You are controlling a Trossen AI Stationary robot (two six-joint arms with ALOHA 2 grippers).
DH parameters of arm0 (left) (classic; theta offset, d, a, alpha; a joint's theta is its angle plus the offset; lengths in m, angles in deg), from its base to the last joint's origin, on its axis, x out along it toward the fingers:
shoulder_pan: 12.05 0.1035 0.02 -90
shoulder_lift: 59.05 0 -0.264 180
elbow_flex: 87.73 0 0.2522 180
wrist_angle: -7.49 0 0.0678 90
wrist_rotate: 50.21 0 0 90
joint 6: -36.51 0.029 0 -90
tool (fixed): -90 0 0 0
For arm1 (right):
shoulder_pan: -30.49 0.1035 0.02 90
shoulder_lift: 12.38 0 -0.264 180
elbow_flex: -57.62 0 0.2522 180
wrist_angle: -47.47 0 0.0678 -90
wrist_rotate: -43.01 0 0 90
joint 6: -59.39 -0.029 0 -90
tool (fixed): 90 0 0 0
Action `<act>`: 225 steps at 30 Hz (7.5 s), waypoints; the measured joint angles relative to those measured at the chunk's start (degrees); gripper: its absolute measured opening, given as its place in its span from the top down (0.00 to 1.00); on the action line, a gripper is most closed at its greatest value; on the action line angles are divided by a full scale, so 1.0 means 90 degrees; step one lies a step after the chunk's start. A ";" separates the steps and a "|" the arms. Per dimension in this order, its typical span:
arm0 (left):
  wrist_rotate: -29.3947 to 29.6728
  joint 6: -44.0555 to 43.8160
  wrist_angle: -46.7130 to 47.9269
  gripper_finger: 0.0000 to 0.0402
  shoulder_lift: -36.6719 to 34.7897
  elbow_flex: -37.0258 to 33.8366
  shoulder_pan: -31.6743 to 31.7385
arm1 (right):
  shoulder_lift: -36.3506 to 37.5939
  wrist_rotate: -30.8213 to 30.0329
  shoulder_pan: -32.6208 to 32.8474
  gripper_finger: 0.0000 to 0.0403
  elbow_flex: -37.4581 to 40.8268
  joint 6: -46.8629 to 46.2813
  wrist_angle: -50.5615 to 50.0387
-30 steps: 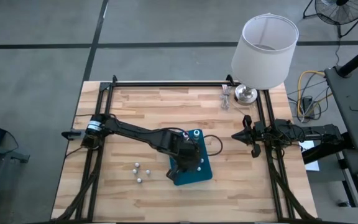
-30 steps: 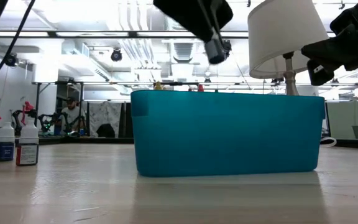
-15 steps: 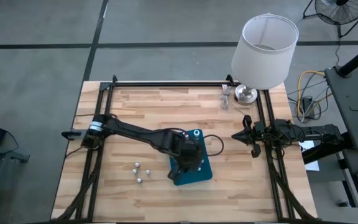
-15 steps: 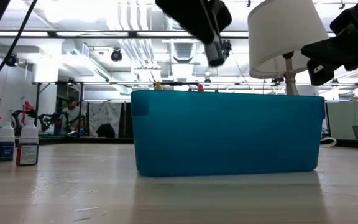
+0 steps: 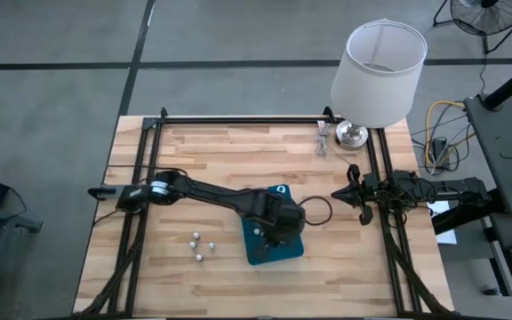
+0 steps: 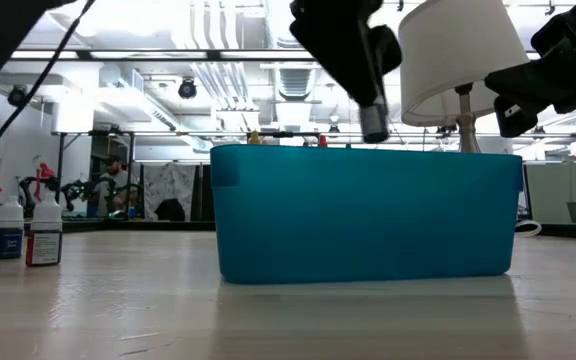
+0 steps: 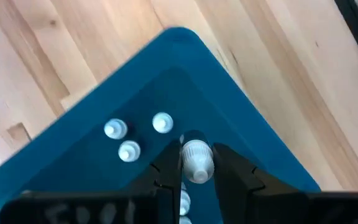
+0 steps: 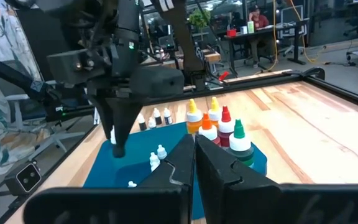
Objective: Pick & Place food coloring
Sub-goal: Put the top small red food coloring bottle into the blue bin, then put the small dark blue food coloring bottle into the blue bin
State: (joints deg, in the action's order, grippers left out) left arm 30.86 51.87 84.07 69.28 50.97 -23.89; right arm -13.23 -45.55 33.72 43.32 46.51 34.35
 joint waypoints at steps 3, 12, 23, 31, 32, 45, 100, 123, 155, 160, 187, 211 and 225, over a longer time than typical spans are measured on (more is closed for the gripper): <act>0.0000 0.0007 0.0358 0.88 0.0239 0.0378 0.0013 | -0.0007 -0.0001 -0.0001 0.98 0.0000 0.0000 0.0001; 0.0001 0.0106 0.0622 0.88 0.0577 0.0554 0.0023 | -0.0004 -0.0001 0.0002 0.98 0.0001 0.0000 -0.0002; 0.0167 0.1138 0.0314 0.88 0.0668 0.0132 0.0125 | -0.0004 -0.0001 -0.0001 0.98 0.0001 0.0000 -0.0002; 0.0003 0.2294 0.0204 0.88 0.0666 0.0130 0.0103 | -0.0004 -0.0003 0.0001 0.98 0.0001 0.0000 -0.0002; -0.0060 0.2446 0.0202 0.88 0.0666 0.0130 0.0103 | -0.0004 -0.0002 -0.0001 0.98 -0.0002 0.0000 -0.0002; -0.0012 0.3322 0.0085 0.88 0.0656 -0.0180 0.0103 | -0.0004 -0.0003 -0.0001 0.98 0.0001 0.0000 -0.0002; 0.0107 0.2943 -0.0650 0.82 0.0656 -0.0764 0.0145 | -0.0007 -0.0001 0.0000 0.98 0.0000 0.0000 -0.0002; 0.0505 0.2665 -0.0451 0.77 0.0641 -0.0565 0.0144 | -0.0007 -0.0001 0.0002 0.98 -0.0001 0.0000 -0.0002; 0.0622 0.2184 0.0658 0.77 0.0605 0.0386 0.0144 | -0.0007 -0.0003 0.0001 0.98 0.0001 0.0000 -0.0004; 0.0625 0.2105 0.0802 0.77 0.0441 0.0374 0.0142 | -0.0004 -0.0003 0.0002 0.98 -0.0002 0.0000 -0.0002; 0.0579 0.1100 0.1404 0.77 -0.1220 -0.1160 0.0142 | -0.0005 -0.0006 -0.0001 0.98 0.0000 0.0000 0.0000; 0.0422 0.0077 -0.1200 0.77 -0.4657 -0.6107 -0.0215 | -0.0004 -0.0001 0.0002 0.98 0.0001 0.0000 -0.0002; 0.0425 -0.0229 -0.0975 0.73 -0.5015 -0.6513 -0.0288 | -0.0004 -0.0002 0.0001 0.98 0.0001 0.0000 -0.0002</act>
State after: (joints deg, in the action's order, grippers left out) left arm 34.69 49.81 75.29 24.15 -7.65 -26.48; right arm -13.27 -45.57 33.73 43.33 46.51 34.34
